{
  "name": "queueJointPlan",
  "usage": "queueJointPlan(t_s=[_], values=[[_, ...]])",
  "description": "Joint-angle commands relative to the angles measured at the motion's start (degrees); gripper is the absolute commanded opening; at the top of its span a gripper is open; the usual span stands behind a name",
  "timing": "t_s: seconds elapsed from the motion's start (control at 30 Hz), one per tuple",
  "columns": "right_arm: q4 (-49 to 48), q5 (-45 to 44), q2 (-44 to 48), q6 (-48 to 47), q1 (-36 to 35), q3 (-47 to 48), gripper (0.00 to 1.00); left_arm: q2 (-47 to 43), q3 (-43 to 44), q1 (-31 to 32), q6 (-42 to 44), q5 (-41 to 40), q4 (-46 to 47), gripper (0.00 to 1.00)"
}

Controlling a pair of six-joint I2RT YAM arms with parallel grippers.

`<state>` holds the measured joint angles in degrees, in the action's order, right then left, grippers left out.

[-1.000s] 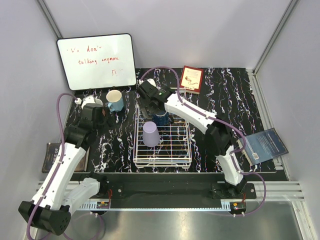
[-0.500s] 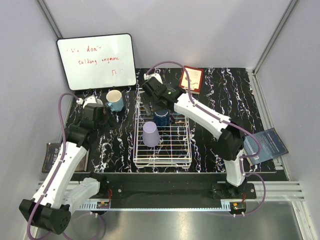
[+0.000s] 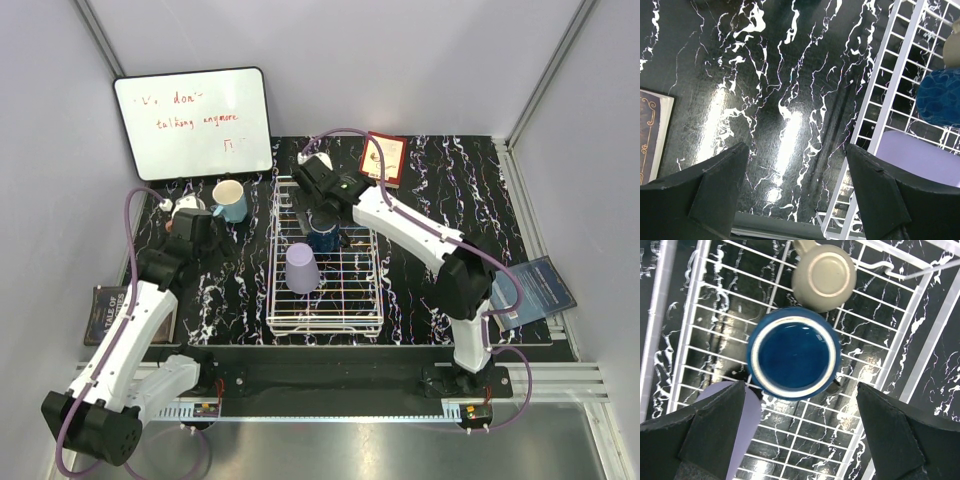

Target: Unload the cups from the dish rack

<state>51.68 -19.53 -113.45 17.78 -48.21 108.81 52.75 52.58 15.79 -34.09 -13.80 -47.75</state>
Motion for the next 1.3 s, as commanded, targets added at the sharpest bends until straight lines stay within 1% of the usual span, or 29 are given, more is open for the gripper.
queueJointPlan(t_s=[0.0, 0.37, 0.53, 0.6, 0.83, 0.9, 0.93, 0.97, 1.07, 1.1, 1.13, 1.2, 1.27], values=[[-2.6, 3.1, -0.8, 0.7, 2.3, -1.1, 1.0, 0.1, -0.6, 0.3, 0.6, 1.3, 3.0, 0.84], [-3.9, 8.3, -5.4, -0.1, 2.9, 0.3, 1.0, 0.2, -1.7, 0.3, 0.2, 1.3, 3.4, 0.84], [-4.3, 8.4, -4.9, 0.0, 2.9, 0.3, 1.0, 0.2, -1.7, 0.4, 0.1, 1.2, 3.4, 0.84], [-4.7, 9.8, -5.1, -0.2, 2.9, 0.4, 1.0, 0.4, -1.9, 0.4, -0.2, 1.2, 3.5, 0.84], [-3.9, 12.8, -9.2, -0.2, 3.0, 0.0, 1.0, 1.6, -1.9, 0.7, -0.4, 1.6, 4.0, 0.84], [-3.9, 13.3, -9.6, 0.0, 3.2, -0.4, 0.97, 1.7, -1.8, 0.8, -0.2, 1.5, 4.1, 0.84], [-3.8, 13.5, -9.8, 0.0, 3.2, -0.8, 0.94, 1.8, -1.8, 0.8, -0.2, 1.4, 4.0, 0.84], [-3.6, 13.9, -9.8, -0.3, 3.2, -0.9, 0.84, 2.0, -1.8, 0.8, -0.1, 1.5, 4.2, 0.84], [-3.6, 13.3, -8.9, -0.2, 3.2, -0.9, 0.57, 2.3, -1.7, 0.8, -0.2, 1.6, 4.3, 0.84], [-3.6, 13.1, -8.5, -0.3, 3.2, -0.9, 0.39, 2.4, -1.7, 0.8, -0.1, 1.6, 4.5, 0.83], [-3.4, 12.8, -7.3, -0.3, 3.2, -0.6, 0.29, 2.7, -1.5, 0.8, 0.0, 1.6, 4.6, 0.83], [-3.0, 11.5, -6.0, -0.1, 3.3, -0.2, 0.0, 2.9, -1.3, 0.9, 0.2, 1.7, 4.7, 0.83], [-2.4, 11.2, -3.2, 0.1, 3.3, 0.8, 0.0, 3.5, -0.6, 1.0, 0.4, 1.7, 5.0, 0.83]])
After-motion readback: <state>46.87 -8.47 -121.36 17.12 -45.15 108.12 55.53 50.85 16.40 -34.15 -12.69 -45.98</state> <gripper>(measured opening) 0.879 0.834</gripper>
